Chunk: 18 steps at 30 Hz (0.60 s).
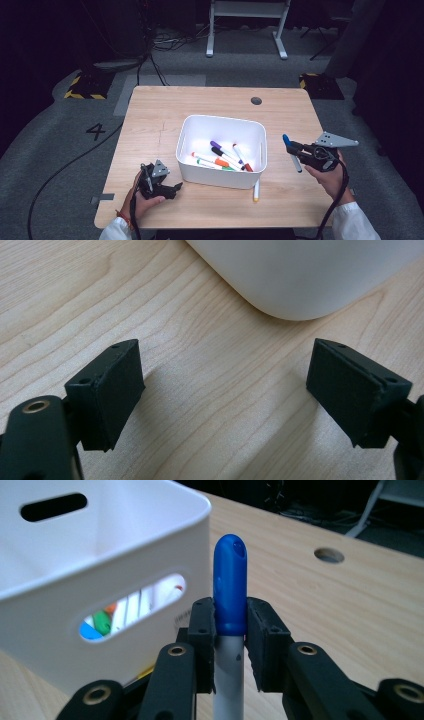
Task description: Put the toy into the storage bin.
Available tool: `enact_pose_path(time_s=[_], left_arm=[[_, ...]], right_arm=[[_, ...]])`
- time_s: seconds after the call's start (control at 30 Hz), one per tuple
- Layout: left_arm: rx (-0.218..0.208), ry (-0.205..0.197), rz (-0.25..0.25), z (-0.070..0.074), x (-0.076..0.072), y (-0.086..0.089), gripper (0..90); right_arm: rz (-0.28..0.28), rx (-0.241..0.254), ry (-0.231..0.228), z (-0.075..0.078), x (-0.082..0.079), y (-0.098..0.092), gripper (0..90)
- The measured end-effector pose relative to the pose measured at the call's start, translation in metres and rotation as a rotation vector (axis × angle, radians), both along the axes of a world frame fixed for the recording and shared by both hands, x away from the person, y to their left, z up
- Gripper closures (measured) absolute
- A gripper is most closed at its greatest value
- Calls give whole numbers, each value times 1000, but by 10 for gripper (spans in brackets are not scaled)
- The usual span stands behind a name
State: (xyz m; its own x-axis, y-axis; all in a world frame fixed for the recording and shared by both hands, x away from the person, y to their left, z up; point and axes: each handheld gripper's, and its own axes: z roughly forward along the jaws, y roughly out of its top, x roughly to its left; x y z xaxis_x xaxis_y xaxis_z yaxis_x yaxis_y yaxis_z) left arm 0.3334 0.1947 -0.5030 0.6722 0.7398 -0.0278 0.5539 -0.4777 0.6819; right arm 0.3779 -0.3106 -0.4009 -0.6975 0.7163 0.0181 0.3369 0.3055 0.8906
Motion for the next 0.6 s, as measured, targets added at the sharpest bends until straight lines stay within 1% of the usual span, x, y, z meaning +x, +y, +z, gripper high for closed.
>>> enact_pose_path(time_s=[0.03,0.13,0.2,0.23,0.27,0.33,0.37,0.4,0.43,0.5,0.53,0.57,0.6], left_arm=[[0,2,-1,0,0,0,153],[1,0,1,0,0,0,153],[4,-4,4,0,0,0,153],[4,-4,4,0,0,0,153],[3,-3,4,0,0,0,153],[0,0,0,0,0,0,153],[0,0,0,0,0,0,153],[0,1,0,0,0,0,153],[2,-2,2,0,0,0,153],[5,-3,4,0,0,0,153],[2,0,1,0,0,0,153],[2,0,1,0,0,0,153],[3,-3,3,0,0,0,153]], right_arm=[[7,2,-10,4,0,2,745],[39,7,-35,23,-2,11,746],[56,5,-48,32,-2,16,745],[56,5,-48,32,-2,16,745],[76,0,-59,42,-2,23,746],[93,-11,-70,50,-1,30,746],[93,-11,-70,50,-1,30,746],[104,-10,-72,54,0,34,745],[128,-22,-73,63,2,44,745],[147,-22,-71,68,3,51,745],[160,-40,-80,73,4,56,745],[160,-40,-80,73,4,56,745],[180,-43,-78,80,5,67,745]])
